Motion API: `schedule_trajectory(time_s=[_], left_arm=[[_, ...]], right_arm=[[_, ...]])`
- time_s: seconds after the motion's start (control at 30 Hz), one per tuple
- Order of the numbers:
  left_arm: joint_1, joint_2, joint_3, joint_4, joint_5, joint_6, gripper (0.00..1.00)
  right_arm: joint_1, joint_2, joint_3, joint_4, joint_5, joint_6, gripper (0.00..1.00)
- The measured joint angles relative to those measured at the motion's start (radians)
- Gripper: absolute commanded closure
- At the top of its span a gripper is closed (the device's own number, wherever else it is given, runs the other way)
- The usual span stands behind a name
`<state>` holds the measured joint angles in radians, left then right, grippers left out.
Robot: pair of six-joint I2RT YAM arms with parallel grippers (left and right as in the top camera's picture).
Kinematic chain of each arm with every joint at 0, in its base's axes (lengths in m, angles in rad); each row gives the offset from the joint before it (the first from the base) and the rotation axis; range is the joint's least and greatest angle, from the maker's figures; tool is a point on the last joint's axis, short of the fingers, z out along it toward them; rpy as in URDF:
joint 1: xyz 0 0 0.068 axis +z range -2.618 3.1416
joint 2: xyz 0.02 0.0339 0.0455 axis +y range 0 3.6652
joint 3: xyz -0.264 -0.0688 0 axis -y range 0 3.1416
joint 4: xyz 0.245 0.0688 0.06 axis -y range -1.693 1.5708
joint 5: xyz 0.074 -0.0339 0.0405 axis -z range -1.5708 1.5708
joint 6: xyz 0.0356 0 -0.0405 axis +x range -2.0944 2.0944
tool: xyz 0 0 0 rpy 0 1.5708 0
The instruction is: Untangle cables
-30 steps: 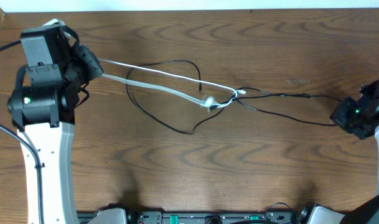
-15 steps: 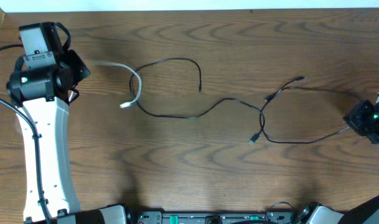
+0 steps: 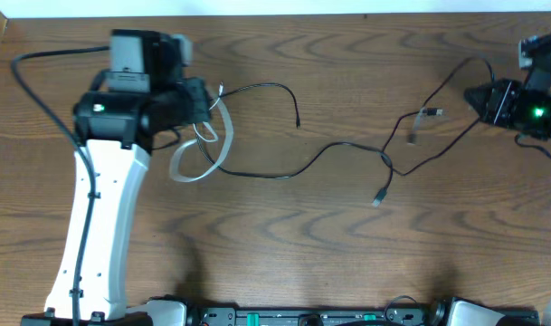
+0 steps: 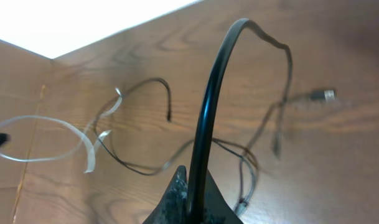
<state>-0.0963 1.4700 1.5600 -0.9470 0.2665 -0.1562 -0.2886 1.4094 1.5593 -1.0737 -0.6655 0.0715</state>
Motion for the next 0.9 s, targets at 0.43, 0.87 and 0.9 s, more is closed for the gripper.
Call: schedule_trajectory(time_s=[0.43, 0.87, 0.9], left_arm=[[-0.264, 0.143, 0.000, 0.008, 0.095, 0.121, 0.17], [-0.378, 0.444, 0.000, 0.243, 0.212, 0.393, 0.17], [-0.382, 0.458, 0.000, 0.254, 0.215, 0.409, 0.17]], right_arm=[[0.135, -0.002, 0.169, -0.008, -0.066, 0.055, 0.99], [0.154, -0.002, 0.412, -0.082, -0.289, 0.062, 0.99], [0.154, -0.003, 0.442, -0.088, -0.298, 0.062, 0.99]])
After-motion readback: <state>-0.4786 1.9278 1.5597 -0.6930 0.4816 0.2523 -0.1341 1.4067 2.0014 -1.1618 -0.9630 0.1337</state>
